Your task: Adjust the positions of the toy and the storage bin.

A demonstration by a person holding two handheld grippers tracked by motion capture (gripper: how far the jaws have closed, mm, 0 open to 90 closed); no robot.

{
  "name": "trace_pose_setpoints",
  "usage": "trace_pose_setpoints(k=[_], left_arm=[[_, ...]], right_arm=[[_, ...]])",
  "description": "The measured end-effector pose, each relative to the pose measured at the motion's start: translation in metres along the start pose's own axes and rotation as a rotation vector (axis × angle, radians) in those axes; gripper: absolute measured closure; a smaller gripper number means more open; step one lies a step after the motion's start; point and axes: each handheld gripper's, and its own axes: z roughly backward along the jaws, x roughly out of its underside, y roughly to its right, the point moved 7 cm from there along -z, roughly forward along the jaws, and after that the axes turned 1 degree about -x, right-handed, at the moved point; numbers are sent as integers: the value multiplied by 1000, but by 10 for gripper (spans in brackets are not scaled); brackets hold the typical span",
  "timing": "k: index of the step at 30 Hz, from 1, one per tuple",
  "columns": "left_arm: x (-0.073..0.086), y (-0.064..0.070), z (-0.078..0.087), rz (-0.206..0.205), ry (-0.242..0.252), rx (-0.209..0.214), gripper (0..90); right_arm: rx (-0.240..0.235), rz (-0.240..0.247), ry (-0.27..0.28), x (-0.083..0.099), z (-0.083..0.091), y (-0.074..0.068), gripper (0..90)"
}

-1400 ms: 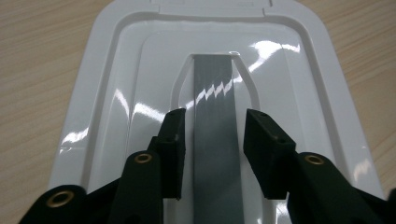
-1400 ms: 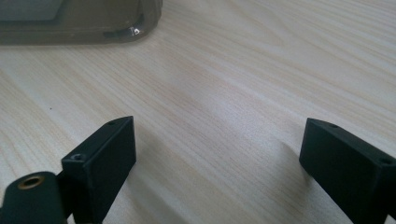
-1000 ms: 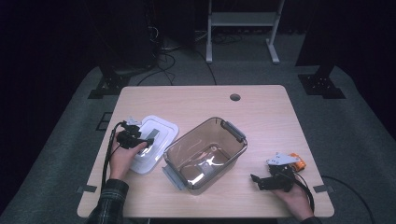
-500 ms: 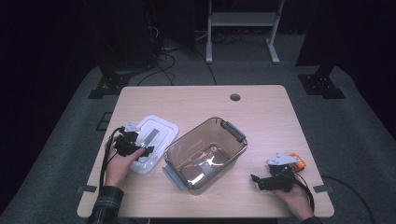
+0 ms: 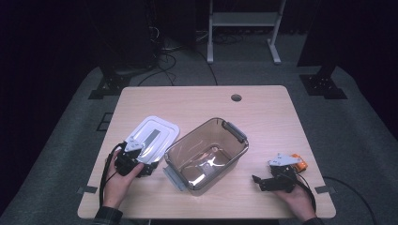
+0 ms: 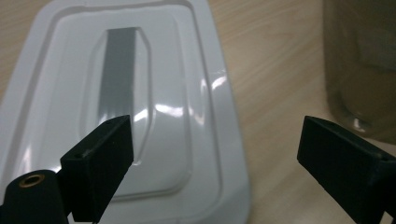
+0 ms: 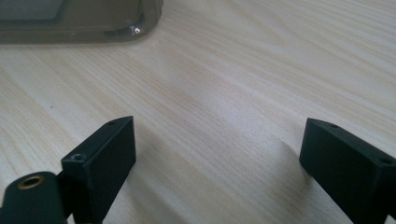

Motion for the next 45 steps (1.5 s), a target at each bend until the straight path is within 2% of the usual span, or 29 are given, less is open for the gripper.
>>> trace_pose_setpoints(k=[6,9,15,19,28,32,35,37,45], left_arm=[[10,21,3,-12,-3,24,99],[16,33,5,-19,-6,49,98],[27,56,2,-58,-32,97,98],[31,65,-1,-77,-48,112,99],[39,70,-10,-100,-99,103,98],[40,71,-11,-111,-95,108,75],[41,72,-12,-126,-86,108,60],[42,73,-13,-124,-79,111,23],[45,73,-12,-117,-44,112,0]], right_arm=[[1,1,0,0,0,0,95],[2,1,0,0,0,0,95],[2,1,0,0,0,1,95],[2,1,0,0,0,0,95],[26,10,-25,-2,5,1,95],[6,-12,-3,-9,14,3,95],[2,-11,3,-12,21,7,95],[-2,-21,0,-14,26,11,95],[3,-53,-7,-15,38,31,96]])
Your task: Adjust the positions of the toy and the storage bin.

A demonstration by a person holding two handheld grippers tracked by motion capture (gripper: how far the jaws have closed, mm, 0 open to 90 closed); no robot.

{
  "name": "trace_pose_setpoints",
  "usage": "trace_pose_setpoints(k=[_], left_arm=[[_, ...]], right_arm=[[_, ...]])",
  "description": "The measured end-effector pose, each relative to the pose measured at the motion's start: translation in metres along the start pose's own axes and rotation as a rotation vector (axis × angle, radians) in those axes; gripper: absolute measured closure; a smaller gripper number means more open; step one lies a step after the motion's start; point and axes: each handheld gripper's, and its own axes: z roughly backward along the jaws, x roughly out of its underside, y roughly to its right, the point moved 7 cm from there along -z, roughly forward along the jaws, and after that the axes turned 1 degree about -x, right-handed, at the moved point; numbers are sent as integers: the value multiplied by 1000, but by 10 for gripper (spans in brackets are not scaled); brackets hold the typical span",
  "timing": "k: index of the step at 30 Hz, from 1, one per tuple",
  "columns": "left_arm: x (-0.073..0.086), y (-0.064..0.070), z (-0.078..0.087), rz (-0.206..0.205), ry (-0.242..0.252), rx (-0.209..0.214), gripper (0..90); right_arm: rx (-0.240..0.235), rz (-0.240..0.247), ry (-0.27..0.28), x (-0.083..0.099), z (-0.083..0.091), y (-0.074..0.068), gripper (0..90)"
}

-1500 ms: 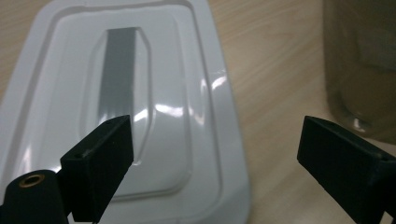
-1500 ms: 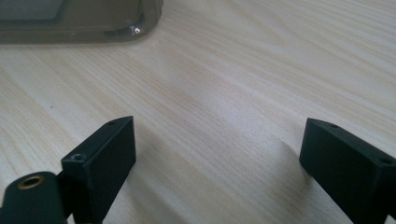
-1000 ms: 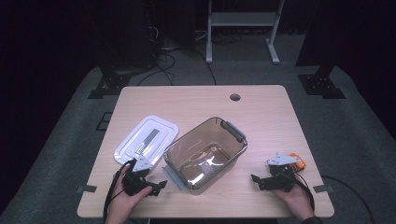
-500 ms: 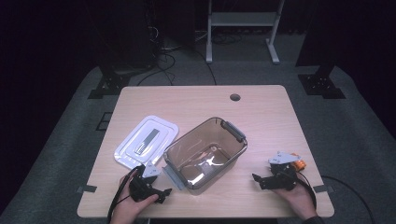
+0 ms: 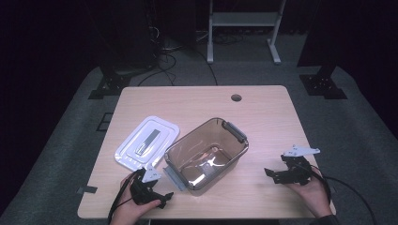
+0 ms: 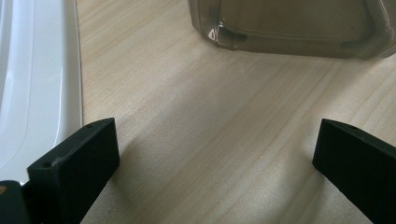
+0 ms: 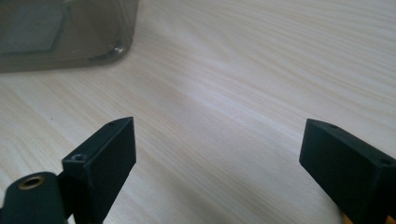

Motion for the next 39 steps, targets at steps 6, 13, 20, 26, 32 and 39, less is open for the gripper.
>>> trace_pose_setpoints(k=[6,13,20,26,32,39], left_arm=[[1,0,1,-6,11,6,0],[2,0,1,-11,14,11,0],[2,0,1,-9,20,10,0],[2,0,1,-10,20,11,0],[2,0,1,-10,21,11,0],[2,0,1,-11,21,11,0]], right_arm=[[21,-28,7,-1,8,19,96],[53,-59,16,1,14,38,97],[83,-91,5,8,16,56,98],[106,-128,-7,18,19,71,99],[106,-157,-19,26,18,80,122],[105,-171,-46,32,12,84,163]])
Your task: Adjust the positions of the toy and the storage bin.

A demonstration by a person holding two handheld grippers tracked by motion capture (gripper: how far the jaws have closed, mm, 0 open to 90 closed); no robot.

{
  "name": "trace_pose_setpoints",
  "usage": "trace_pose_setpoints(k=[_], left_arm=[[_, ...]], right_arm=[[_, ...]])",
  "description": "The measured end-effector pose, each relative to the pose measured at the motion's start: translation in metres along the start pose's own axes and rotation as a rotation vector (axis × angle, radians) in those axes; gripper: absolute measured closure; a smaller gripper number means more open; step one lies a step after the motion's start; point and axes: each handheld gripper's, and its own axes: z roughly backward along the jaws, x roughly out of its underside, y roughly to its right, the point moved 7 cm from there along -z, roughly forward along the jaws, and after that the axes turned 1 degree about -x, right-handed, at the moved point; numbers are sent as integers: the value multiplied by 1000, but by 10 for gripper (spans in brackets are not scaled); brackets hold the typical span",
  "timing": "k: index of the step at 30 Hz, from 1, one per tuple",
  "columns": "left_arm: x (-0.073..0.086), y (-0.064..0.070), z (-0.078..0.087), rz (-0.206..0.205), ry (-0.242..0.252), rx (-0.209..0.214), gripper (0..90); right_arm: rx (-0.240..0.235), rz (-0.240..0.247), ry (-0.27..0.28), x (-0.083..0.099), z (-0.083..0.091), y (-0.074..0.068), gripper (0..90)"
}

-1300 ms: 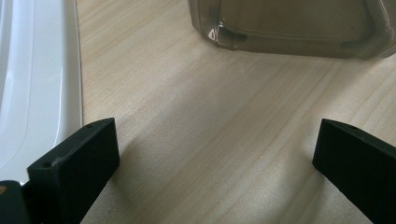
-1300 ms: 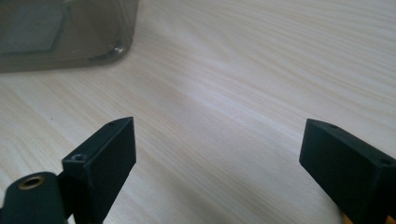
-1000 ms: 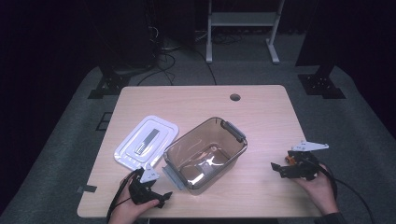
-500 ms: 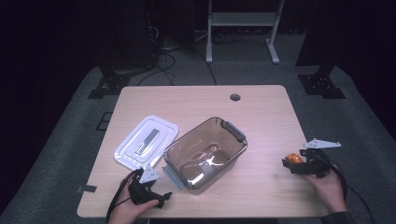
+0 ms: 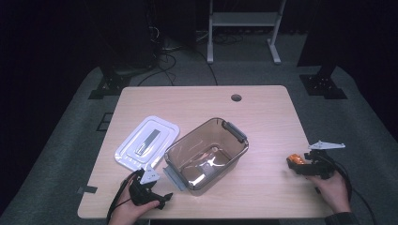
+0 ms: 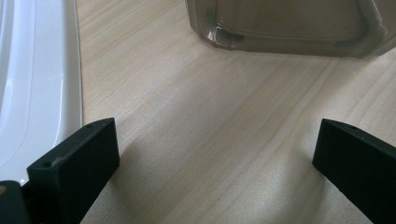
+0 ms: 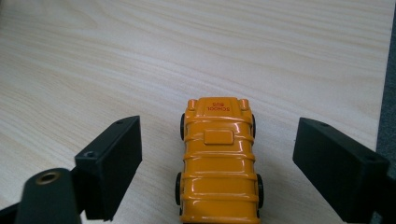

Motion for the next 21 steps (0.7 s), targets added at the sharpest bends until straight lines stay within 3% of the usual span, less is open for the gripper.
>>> trace_pose_setpoints(k=[6,12,21], left_arm=[[0,0,0,0,0,0,0],[0,0,0,0,0,0,0],[0,0,0,1,1,0,0]], right_arm=[[-1,7,2,0,0,1,295],[-1,4,-26,4,-4,2,348],[-3,21,-28,4,-3,1,496]])
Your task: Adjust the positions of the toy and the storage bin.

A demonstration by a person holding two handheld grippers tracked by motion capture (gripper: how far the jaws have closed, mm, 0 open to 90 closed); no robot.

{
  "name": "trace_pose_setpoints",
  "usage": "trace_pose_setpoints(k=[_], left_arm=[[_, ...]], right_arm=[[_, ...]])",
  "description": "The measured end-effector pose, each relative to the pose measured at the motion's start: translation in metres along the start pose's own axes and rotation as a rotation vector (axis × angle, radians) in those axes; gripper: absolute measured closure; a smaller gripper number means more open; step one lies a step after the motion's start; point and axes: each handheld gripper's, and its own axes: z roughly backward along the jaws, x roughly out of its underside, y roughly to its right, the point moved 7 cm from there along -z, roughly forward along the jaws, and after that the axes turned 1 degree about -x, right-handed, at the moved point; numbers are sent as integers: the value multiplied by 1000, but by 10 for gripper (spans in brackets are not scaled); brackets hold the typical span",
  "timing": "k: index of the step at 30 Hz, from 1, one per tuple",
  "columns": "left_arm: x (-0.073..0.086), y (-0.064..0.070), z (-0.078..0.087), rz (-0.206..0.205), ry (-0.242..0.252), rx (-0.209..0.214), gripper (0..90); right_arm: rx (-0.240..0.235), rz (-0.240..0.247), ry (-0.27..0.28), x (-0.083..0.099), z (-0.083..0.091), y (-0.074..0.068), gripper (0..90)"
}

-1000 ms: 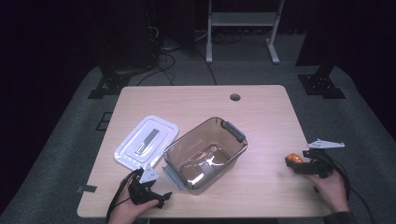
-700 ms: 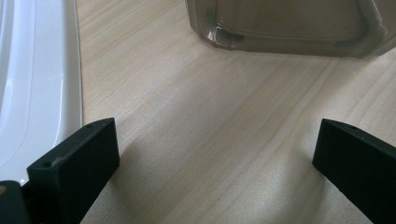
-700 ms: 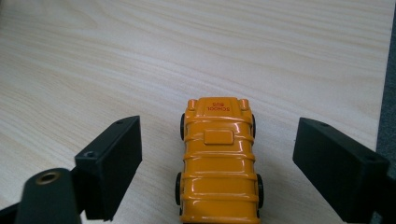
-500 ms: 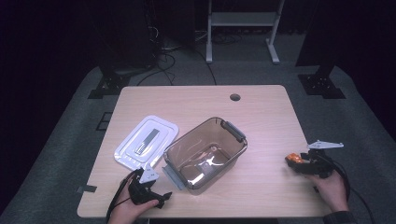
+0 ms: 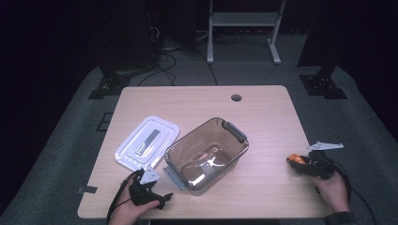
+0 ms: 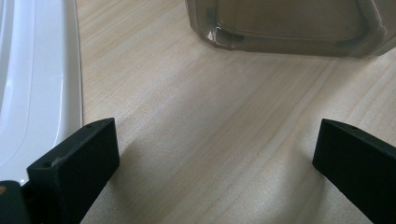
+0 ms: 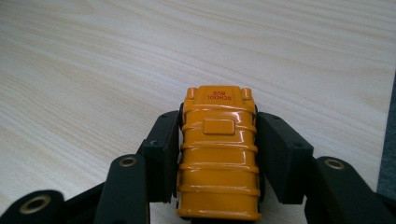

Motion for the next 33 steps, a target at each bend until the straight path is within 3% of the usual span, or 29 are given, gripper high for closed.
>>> trace_pose_setpoints(k=[9,33], left_arm=[[0,0,0,0,0,1,0],[0,0,0,-1,0,1,0]], right_arm=[[16,31,-26,-3,1,-2,509],[4,44,20,-14,14,-8,538]])
